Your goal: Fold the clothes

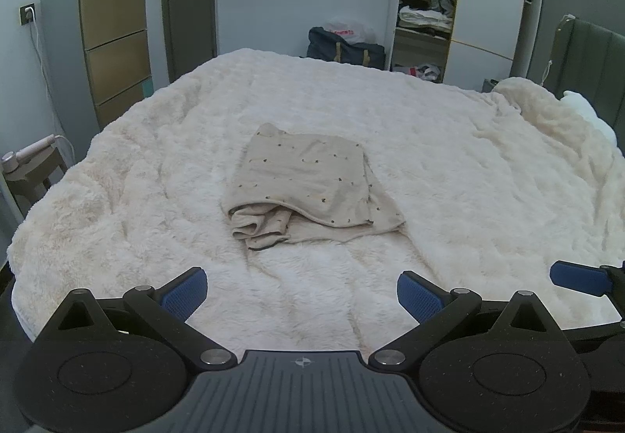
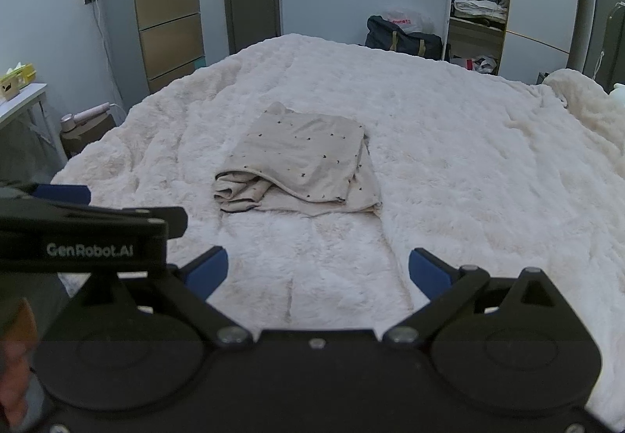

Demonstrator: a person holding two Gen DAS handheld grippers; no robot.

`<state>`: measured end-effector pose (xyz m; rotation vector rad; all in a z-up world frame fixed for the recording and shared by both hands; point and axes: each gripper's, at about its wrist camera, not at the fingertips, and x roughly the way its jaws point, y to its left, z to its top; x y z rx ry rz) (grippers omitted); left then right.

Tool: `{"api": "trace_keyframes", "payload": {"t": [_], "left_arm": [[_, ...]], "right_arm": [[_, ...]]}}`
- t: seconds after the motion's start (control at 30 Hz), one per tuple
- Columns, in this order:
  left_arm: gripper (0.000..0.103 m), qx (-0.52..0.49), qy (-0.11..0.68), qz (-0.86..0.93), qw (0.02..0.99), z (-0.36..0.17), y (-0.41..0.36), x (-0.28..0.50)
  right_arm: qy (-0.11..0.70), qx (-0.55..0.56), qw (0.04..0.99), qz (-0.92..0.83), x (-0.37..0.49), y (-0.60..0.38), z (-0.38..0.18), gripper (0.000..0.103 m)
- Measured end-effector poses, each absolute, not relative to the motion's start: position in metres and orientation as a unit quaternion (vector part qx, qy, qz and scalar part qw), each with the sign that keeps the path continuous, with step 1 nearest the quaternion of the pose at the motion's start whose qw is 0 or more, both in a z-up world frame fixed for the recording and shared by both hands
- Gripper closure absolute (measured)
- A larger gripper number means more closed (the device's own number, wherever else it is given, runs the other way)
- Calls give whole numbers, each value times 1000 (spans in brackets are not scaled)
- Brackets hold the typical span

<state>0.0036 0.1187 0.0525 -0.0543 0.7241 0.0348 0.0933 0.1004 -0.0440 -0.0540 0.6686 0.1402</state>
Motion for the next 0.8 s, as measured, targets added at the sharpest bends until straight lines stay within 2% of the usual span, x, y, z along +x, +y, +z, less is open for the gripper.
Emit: {"api": "trace_keyframes", "payload": {"t": [0.8], "left_arm": [[0,-28,347,14,937,51,120,2]], "right_arm": [[326,-26,943,69,91,102,-46,3]]}}
